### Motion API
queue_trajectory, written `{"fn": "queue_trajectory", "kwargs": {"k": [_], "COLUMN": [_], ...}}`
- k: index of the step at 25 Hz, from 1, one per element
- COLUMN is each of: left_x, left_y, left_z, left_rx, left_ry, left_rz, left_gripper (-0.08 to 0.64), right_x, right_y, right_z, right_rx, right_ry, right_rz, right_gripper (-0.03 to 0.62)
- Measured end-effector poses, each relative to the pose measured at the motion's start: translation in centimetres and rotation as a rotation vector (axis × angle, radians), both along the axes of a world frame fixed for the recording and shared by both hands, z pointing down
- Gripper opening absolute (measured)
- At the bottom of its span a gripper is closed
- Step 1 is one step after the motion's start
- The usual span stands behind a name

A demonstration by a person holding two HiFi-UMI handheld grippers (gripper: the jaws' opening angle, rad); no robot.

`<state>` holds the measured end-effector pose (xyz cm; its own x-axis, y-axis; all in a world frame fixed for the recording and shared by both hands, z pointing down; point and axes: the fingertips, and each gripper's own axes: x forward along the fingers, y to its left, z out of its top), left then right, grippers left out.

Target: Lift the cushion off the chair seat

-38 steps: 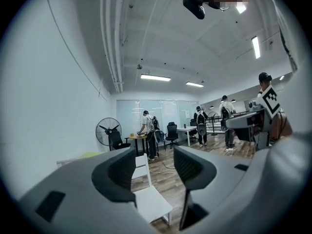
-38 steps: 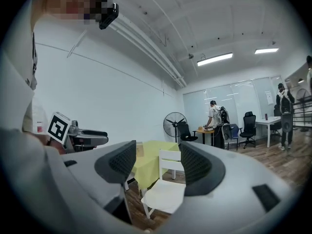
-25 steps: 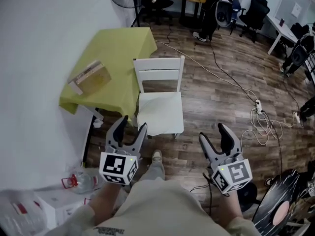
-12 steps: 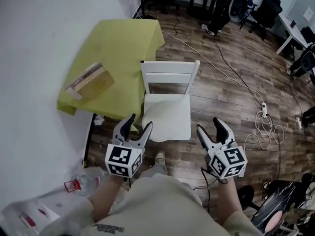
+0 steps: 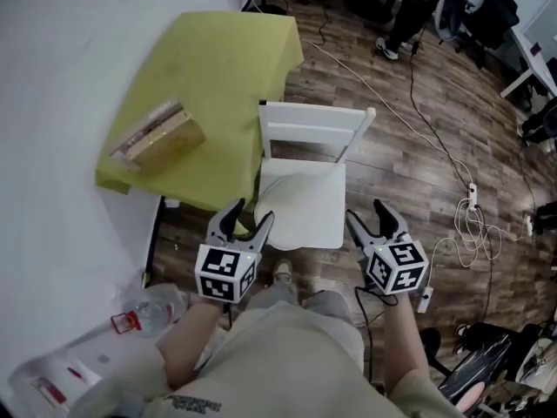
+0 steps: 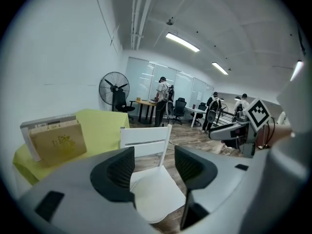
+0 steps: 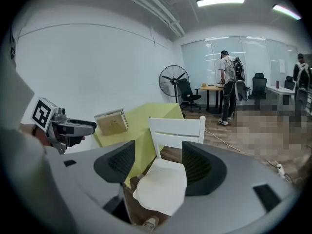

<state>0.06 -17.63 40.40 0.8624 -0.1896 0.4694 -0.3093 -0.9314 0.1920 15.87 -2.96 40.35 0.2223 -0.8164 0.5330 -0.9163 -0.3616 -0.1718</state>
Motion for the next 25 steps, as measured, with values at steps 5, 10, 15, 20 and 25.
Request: {"fn": "queue_trajectory", "kwargs": {"k": [5,10,15,20,25], "left_x": [1.1,2.2,2.7,2.6,3.2], "left_y": [-0.9,-1.7,-2.4,-3.0,-3.2], "left_z": [2.7,5.6,8.6,11.4,14.4], "left_rx": [-0.06,-0.105,-0.143,-0.169,-0.201], "left_ry": [-0.048,-0.118,-0.207,-0.255,-0.298], "left_rz": [-0.026,-0.088,-0.146,-0.228,-0.273], "left_gripper": [0.252,0.256,0.27,0.272,0.272], "right_x": [2.0,4.1,5.3,6.3,7.5], "right_y": [-1.5,-2.7,-3.9,-5.0,-5.8], "right_z": [3.0,5.6,9.2,12.5,15.5], "right_rx": [-0.049,-0.084,-0.125,-0.17,-0.203], "right_ry": [-0.04,-0.085,-0.153,-0.183,-0.207], "right_rz": [-0.019,-0.06,-0.109,-0.18,-0.238], "right_gripper": [0.302,0.308,0.312,0.314,0.316]}}
